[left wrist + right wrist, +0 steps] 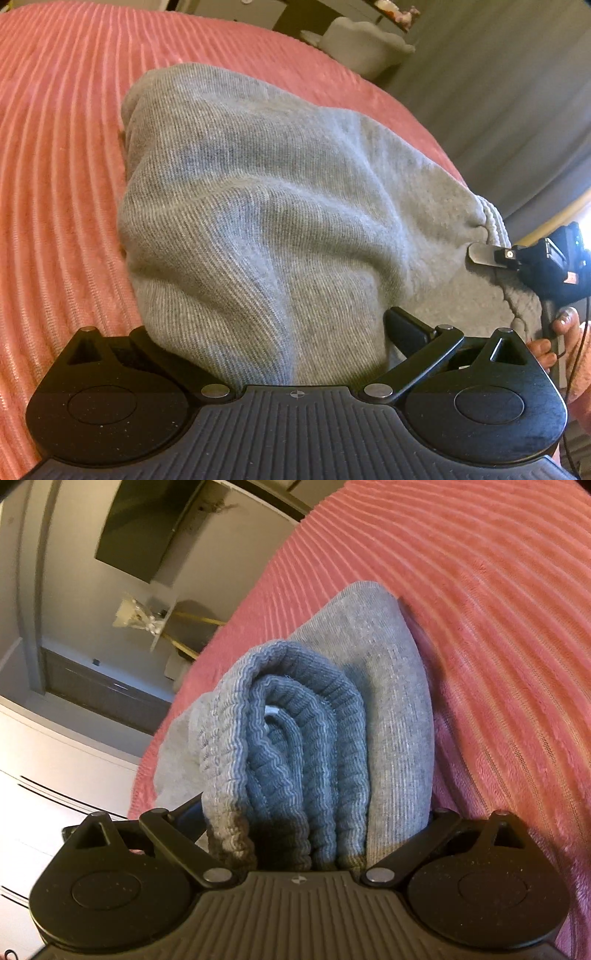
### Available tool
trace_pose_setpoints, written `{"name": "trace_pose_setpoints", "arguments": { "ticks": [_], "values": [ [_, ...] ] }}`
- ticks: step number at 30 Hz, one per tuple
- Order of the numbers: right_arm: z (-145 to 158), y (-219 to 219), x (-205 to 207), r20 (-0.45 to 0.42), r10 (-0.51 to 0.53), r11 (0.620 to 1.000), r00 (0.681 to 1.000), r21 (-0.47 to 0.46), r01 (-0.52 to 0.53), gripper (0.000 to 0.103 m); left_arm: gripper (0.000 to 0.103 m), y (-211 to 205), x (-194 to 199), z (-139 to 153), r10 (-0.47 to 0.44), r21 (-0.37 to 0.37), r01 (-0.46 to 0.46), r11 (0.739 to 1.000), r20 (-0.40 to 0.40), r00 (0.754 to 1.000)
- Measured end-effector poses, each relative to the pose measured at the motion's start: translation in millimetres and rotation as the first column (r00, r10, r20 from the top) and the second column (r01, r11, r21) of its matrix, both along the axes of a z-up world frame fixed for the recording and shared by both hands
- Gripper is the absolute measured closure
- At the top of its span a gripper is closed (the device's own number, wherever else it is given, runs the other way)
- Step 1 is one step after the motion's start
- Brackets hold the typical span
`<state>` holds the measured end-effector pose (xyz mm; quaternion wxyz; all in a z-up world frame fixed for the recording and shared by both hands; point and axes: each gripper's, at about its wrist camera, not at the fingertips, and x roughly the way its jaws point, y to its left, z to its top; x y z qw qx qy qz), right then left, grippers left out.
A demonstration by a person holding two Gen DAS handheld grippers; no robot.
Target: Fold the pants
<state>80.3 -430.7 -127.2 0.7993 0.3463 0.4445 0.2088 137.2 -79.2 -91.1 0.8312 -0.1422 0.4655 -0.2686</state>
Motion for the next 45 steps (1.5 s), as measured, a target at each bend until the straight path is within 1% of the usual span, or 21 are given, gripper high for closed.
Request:
{"name": "trace_pose_setpoints", "arguments": {
  "ticks": [7,9,10,12,15,18,23,25,28,33,35,36,37,38,39,40,41,42,43,44,45],
  "values": [
    [16,30,10,-0.007,0.007,0.993,1.000,-0.121,-0.008,0.006,0.000,-1,2,4,0.013,-0.009,-0.013,1.000,-0.012,1.000],
    [21,40,10,-0.012,0.002,0.983,1.000,-0.183,-0.004,0.014,0.001,-1,1,5,0.024,-0.006,-0.024,1.000,-0.008,1.000],
    [26,50,8,-0.008,0.004,0.972,1.000,-0.237,-0.005,0.019,0.004,-1,0,6,0.033,-0.001,-0.033,0.999,-0.003,0.999],
    [39,70,3,0.012,0.021,0.934,1.000,-0.357,-0.015,0.033,0.027,-1,-4,11,0.024,-0.007,-0.024,1.000,0.015,1.000],
    [59,93,-7,0.056,0.040,0.902,0.998,-0.431,-0.012,0.040,0.039,-1,-6,16,0.029,-0.010,-0.029,1.000,0.023,0.999],
    [71,107,-15,0.096,0.021,0.900,0.995,-0.435,0.023,0.046,0.053,2,-10,26,0.040,-0.017,-0.039,0.999,0.050,0.998],
    [103,130,-18,0.197,0.051,0.910,0.979,-0.413,0.035,0.049,0.062,9,-14,57,0.081,-0.019,-0.079,0.997,0.139,0.987],
    [117,140,-11,0.234,0.071,0.922,0.970,-0.386,0.026,0.050,0.062,11,-13,73,0.101,-0.027,-0.098,0.995,0.184,0.978],
    [134,156,13,0.275,0.105,0.929,0.956,-0.370,0.004,0.050,0.062,14,-4,95,0.125,0.030,-0.137,0.990,0.262,0.957],
    [146,173,69,0.332,0.099,0.948,0.938,-0.318,0.012,0.050,0.061,37,30,115,0.205,0.036,-0.225,0.974,0.298,0.932],
    [144,178,90,0.346,0.096,0.951,0.934,-0.310,0.017,0.050,0.055,46,47,110,0.225,0.051,-0.248,0.967,0.278,0.934],
    [140,181,102,0.343,0.096,0.950,0.934,-0.313,0.017,0.048,0.046,53,58,101,0.245,0.057,-0.266,0.962,0.241,0.939],
    [133,180,113,0.332,0.109,0.945,0.937,-0.326,0.006,0.046,0.042,60,66,91,0.265,0.077,-0.285,0.956,0.201,0.943],
    [126,181,123,0.304,0.118,0.935,0.945,-0.353,-0.003,0.036,0.032,68,74,79,0.302,0.118,-0.318,0.941,0.139,0.943],
    [117,181,133,0.252,0.123,0.909,0.960,-0.416,-0.007,0.023,0.032,78,77,68,0.350,0.165,-0.360,0.918,0.084,0.933],
    [109,175,138,0.204,0.107,0.870,0.973,-0.493,0.008,0.018,0.032,89,75,60,0.392,0.202,-0.395,0.896,0.054,0.918],
    [103,172,140,0.161,0.079,0.825,0.984,-0.565,0.027,0.014,0.019,103,67,55,0.422,0.190,-0.423,0.886,0.049,0.905],
    [101,169,142,0.146,0.044,0.781,0.988,-0.622,0.057,0.011,0.013,118,57,55,0.449,0.141,-0.452,0.881,0.053,0.892],
    [102,165,136,0.175,0.036,0.757,0.984,-0.648,0.087,0.008,0.013,130,45,56,0.490,0.097,-0.493,0.864,0.057,0.870],
    [108,162,125,0.221,0.049,0.771,0.974,-0.628,0.104,0.007,0.014,139,33,59,0.543,0.063,-0.546,0.836,0.060,0.838],
    [114,161,115,0.258,0.046,0.789,0.965,-0.602,0.123,0.007,0.015,141,26,61,0.575,0.043,-0.578,0.815,0.067,0.816]
  ]
}}
